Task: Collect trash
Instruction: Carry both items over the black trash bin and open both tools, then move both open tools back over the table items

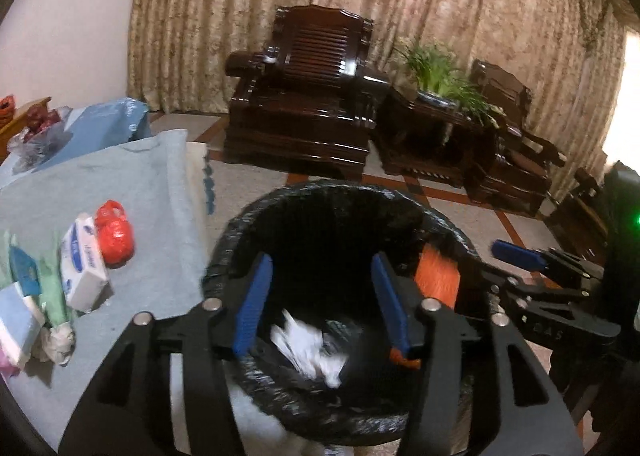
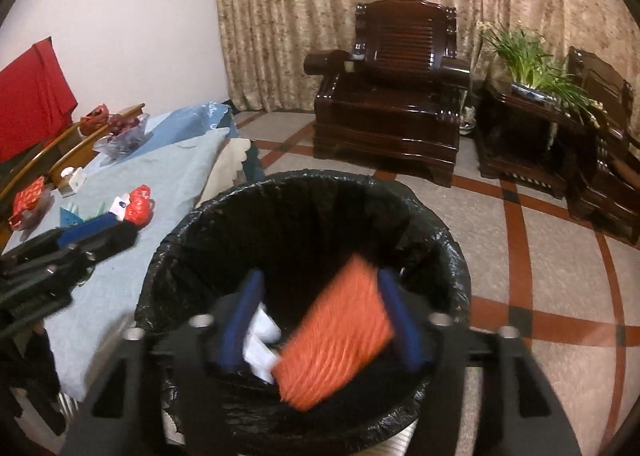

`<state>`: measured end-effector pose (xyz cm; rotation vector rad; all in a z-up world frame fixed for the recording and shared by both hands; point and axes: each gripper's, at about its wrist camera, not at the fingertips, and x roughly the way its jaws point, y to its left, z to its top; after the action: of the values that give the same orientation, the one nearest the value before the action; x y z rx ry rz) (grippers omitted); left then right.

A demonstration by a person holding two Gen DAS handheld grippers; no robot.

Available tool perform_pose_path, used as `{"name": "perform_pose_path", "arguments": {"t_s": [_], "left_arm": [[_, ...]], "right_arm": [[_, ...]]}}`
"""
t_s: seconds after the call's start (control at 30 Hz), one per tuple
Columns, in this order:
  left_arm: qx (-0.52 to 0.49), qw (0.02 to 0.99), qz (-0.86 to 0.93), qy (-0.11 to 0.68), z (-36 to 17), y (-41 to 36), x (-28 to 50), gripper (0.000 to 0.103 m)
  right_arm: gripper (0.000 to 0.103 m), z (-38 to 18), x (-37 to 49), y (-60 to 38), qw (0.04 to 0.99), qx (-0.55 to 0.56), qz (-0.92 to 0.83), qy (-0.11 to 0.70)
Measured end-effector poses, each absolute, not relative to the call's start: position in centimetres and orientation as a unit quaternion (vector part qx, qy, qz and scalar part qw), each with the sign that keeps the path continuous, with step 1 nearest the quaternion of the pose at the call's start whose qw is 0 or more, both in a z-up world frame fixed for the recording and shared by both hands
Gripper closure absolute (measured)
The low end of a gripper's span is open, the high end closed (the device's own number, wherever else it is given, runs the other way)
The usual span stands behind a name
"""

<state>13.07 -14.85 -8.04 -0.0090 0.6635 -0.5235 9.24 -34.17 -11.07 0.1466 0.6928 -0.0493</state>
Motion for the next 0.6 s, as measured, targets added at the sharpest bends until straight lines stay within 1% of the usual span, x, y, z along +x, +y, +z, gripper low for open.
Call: {"name": "perform_pose_path", "arguments": {"t_s": [0.03, 0.07, 0.1, 0.13, 0.17, 0.37, 0.6], "left_arm": [[-0.006, 0.915, -0.244, 0.320, -7.9, -14.3, 13.0, 0.043], [-0.008, 0.917, -0.238, 0.319, -7.7, -13.3, 12.9, 0.038], [-0.010, 0.923, -0.225, 0.313, -7.4, -12.2, 12.7, 0.035], [-0.009, 0.927, -0.213, 0.308, -7.3, -11.5, 12.5, 0.029], [-0.007, 0.934, -0.195, 0.300, -7.0, -10.5, 12.3, 0.025], [-0.001, 0.955, -0.111, 0.275, -5.7, -4.2, 10.6, 0.021], [-0.005, 0.964, 0.009, 0.267, -5.6, 3.9, 9.4, 0.021]], "right_arm": [[0.023, -11.0, 9.3, -34.1, 0.938, 0.073, -0.026, 0.337], [0.017, -10.9, 9.1, -33.9, 0.940, 0.076, -0.026, 0.332], [0.015, -10.8, 9.1, -33.7, 0.941, 0.080, -0.024, 0.328], [0.010, -10.5, 9.0, -33.2, 0.943, 0.084, -0.018, 0.321], [0.007, -10.3, 9.1, -33.0, 0.945, 0.084, -0.013, 0.315], [0.006, -9.1, 10.1, -28.9, 0.953, 0.074, 0.035, 0.291], [0.006, -9.3, 11.8, -22.7, 0.951, 0.058, 0.102, 0.287]]}}
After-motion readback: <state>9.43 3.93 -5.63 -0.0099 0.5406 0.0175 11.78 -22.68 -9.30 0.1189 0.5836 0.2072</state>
